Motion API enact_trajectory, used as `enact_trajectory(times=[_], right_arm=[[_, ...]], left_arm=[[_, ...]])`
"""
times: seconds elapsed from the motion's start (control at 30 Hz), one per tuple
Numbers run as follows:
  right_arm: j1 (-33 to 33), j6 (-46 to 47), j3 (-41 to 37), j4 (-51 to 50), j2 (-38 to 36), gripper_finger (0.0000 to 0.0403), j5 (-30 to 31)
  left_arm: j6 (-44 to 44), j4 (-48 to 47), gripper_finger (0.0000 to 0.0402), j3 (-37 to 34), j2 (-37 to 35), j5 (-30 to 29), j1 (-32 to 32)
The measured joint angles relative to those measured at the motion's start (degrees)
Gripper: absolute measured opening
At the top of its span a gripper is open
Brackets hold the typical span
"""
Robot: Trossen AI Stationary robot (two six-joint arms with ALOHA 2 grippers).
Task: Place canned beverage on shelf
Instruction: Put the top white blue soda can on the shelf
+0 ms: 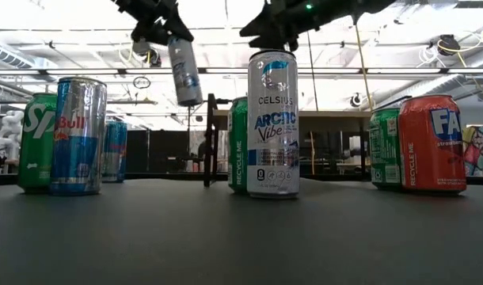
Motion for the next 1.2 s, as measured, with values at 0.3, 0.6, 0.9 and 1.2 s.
enact_trajectory(times=[0.3,0.6,0.9,1.2], right_arm=[[-1.0,-3.5,7.6,-0.1,5.5,0.0286,-5.9],[-1.3,-5.7,8.4,2.5,7.0,0.0312,-5.9],[-1.7,-4.0,8.4,3.8,7.2,0.0351,-2.2],[-2.8,-2.4,8.4,1.0,7.2,0.0332,-1.7]], left_arm=[[-0.4,-0.8,0.0237,8.0,6.6,4.3,-0.9],[0.0,1.5,0.0237,10.5,9.9,4.5,-3.0],[-0.6,6.3,0.0237,10.6,12.9,7.7,-3.5],[-0.4,9.4,0.0237,10.6,13.3,8.4,-4.9]])
